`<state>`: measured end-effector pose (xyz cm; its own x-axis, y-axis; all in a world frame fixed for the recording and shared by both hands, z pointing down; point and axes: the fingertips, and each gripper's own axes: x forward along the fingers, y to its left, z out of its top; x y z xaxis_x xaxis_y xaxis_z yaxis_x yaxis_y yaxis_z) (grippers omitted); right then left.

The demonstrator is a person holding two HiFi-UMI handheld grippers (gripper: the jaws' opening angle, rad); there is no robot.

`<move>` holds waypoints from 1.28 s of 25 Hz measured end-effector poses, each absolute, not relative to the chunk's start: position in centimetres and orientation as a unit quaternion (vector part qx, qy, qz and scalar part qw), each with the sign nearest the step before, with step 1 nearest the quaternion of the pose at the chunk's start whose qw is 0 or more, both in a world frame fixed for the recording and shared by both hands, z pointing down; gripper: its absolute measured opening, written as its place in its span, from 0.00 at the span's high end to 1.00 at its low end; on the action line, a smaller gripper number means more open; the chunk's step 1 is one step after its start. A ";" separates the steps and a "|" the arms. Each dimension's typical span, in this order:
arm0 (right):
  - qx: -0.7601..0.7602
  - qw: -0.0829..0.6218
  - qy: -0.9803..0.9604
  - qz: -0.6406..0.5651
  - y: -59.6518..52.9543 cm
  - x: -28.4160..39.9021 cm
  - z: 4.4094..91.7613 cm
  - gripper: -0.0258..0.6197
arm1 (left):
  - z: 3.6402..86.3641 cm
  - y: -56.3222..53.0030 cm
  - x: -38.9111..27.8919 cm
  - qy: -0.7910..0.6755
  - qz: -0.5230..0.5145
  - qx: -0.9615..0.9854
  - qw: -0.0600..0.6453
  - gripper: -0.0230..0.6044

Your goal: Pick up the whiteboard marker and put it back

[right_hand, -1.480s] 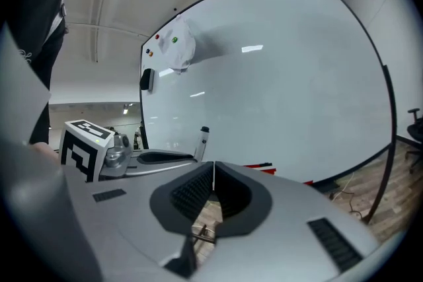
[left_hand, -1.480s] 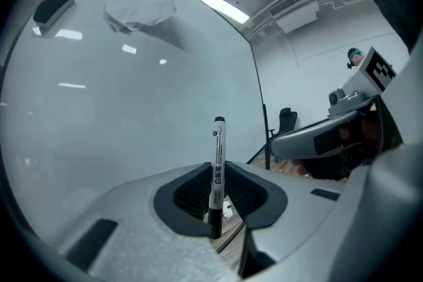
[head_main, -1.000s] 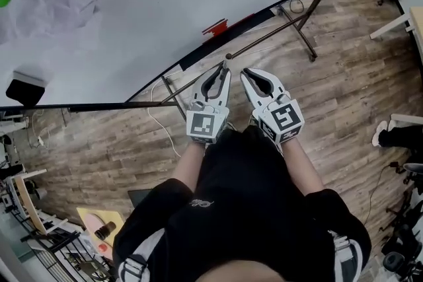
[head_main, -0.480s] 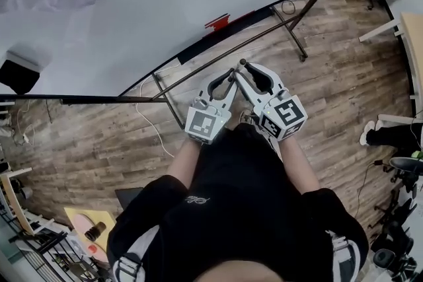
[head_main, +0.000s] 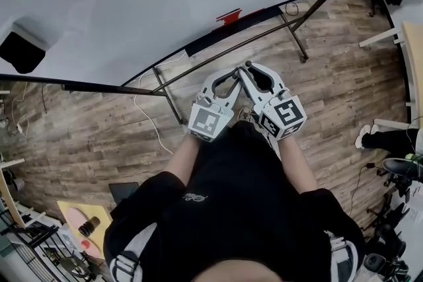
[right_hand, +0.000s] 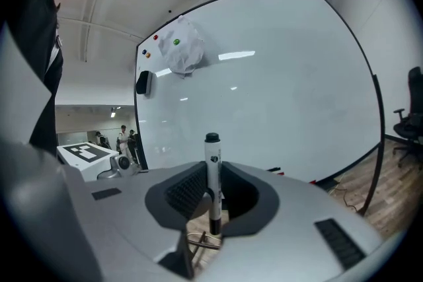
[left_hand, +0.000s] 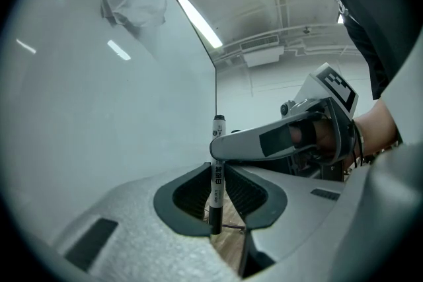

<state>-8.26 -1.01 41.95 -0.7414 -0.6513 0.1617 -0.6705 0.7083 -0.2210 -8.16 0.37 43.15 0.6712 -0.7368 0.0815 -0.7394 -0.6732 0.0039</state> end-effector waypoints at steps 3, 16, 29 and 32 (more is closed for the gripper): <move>0.362 0.045 -0.921 0.132 -0.4 -9.1 42.3 0.87 | 43.6 1.0 -9.0 -0.409 0.037 0.912 0.026 0.86; 0.434 0.109 -0.891 0.072 -0.5 -5.9 42.9 0.87 | 46.9 1.7 -12.0 -0.441 0.069 0.894 0.051 0.91; 0.430 0.125 -0.893 0.053 -1.8 2.1 43.1 0.87 | 47.6 -0.6 -4.3 -0.466 0.108 0.876 0.065 0.95; 0.429 0.117 -0.893 0.065 -2.3 6.0 43.4 0.87 | 47.6 -1.5 -0.3 -0.466 0.120 0.874 0.065 0.95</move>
<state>6.03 -2.33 43.44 -0.6042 -0.7513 0.2655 -0.7818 0.6234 -0.0153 -0.32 -1.50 47.59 0.5368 -0.7991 0.2708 -0.8305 -0.5570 0.0024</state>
